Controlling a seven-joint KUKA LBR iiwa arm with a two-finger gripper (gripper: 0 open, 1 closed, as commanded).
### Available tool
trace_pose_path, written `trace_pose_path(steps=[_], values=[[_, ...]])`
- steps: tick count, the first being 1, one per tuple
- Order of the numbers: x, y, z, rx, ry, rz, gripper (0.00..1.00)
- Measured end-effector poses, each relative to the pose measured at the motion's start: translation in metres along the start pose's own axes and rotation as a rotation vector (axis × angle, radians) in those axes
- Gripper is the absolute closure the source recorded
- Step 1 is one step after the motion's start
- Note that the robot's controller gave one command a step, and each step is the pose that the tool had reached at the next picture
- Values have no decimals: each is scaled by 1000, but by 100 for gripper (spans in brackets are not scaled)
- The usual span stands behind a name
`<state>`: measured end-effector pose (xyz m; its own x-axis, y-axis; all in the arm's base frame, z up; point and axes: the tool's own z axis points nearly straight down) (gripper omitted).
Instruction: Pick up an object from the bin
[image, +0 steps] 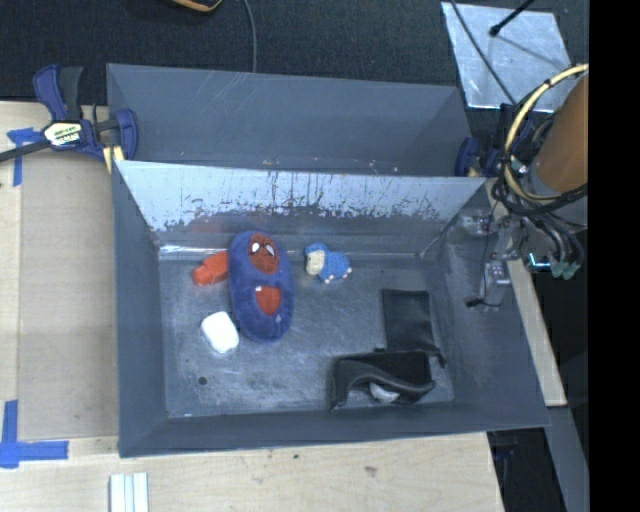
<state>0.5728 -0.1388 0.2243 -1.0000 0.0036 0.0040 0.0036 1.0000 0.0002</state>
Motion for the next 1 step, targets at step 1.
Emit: trace_pose_path(steps=[1], values=[[20, 59, 69, -4, 1, -46, 0]])
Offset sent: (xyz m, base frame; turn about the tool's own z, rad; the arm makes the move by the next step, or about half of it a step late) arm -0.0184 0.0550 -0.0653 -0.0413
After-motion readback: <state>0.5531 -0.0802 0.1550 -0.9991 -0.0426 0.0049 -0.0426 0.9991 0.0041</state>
